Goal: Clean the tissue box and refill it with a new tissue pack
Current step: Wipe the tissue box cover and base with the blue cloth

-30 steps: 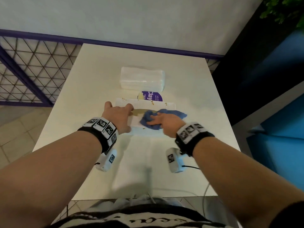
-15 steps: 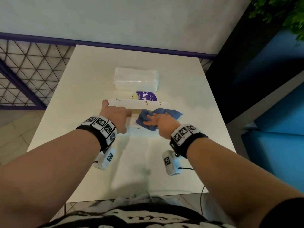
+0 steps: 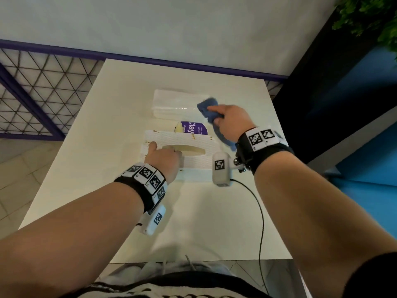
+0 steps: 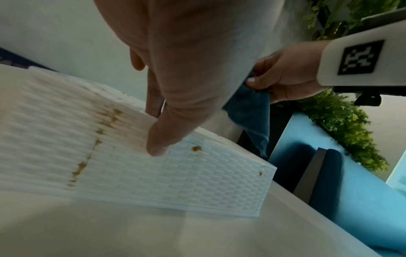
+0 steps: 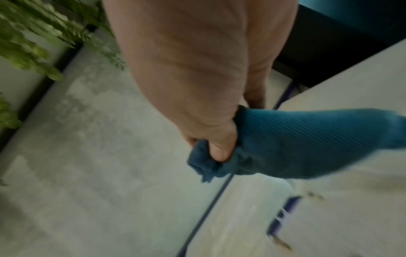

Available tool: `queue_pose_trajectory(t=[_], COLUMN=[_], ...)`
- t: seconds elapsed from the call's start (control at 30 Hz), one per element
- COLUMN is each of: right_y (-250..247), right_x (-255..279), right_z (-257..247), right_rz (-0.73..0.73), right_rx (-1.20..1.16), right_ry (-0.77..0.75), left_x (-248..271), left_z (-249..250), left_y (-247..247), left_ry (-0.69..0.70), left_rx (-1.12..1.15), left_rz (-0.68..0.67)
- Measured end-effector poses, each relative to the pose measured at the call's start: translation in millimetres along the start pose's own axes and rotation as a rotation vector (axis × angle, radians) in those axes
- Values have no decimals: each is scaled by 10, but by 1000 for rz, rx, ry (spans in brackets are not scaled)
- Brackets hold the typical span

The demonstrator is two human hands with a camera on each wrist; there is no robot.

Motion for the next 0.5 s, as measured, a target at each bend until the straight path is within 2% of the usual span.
queue_pose_trajectory(t=[0.1, 0.13, 0.2, 0.3, 0.4, 0.5], right_y=[801, 972, 1064, 1088, 1175, 1241], right_x=[339, 418, 373, 254, 305, 559], right_z=[205, 293, 351, 331, 266, 192], right_rz=[-344, -401, -363, -328, -359, -430], right_rx=[305, 381, 427, 361, 313, 289], right_ry=[-1, 2, 10, 77, 95, 17], left_x=[-11, -32, -65, -74, -99, -134], left_z=[-46, -75, -135, -191, -152, -115], left_y=[8, 36, 83, 152, 108, 59], left_ry=[4, 7, 8, -11, 17, 47], left_rx=[27, 50, 95, 126, 78, 35], left_rz=[11, 6, -15, -71, -58, -49])
Point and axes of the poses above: each hand's wrist, its own x-axis away from the middle knuckle, its own y-axis out of the palm, z = x × y, the point moved 10 cm from there along -x, towards the middle knuckle, and after that the axes turned 15 degrees about z, right-handed, at the moved point
